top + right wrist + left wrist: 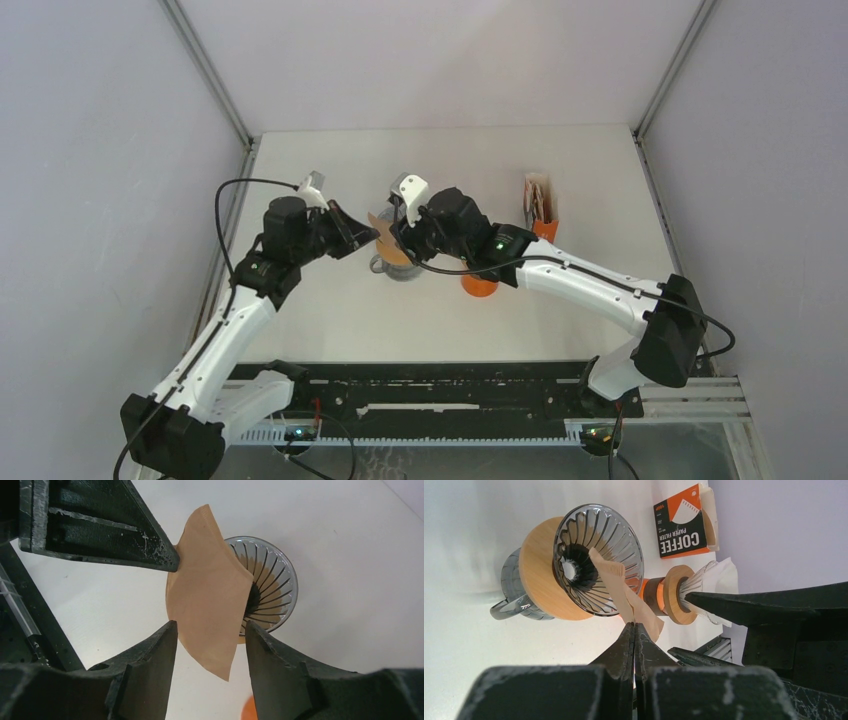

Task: Place the coffee filter in the dripper
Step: Place the coffee filter in the coffee dripper.

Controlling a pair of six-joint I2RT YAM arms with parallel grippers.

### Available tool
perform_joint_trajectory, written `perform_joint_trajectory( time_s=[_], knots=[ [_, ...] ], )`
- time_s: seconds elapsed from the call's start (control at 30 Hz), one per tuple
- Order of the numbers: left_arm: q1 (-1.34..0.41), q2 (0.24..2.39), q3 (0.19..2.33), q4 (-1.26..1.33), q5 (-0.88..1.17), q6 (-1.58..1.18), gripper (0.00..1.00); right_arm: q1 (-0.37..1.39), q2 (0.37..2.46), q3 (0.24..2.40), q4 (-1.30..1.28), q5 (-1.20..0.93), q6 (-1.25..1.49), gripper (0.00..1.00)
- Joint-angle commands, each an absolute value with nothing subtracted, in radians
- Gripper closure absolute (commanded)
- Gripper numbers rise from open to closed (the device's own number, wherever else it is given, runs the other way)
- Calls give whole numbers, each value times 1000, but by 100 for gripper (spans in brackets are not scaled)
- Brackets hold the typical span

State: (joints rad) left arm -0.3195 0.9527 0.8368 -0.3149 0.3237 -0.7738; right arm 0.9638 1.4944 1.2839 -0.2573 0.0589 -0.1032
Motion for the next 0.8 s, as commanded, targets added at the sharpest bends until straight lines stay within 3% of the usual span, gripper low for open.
perform_joint_trajectory(
  time_s=[0.0,0.77],
  knots=[
    [-329,966,903,-327,344,-735,100,966,1495,1324,-213,62,-73,39],
    [-346,961,893,-301,353,-756,100,980,1574,1341,-159,16,-21,38]
  ],
)
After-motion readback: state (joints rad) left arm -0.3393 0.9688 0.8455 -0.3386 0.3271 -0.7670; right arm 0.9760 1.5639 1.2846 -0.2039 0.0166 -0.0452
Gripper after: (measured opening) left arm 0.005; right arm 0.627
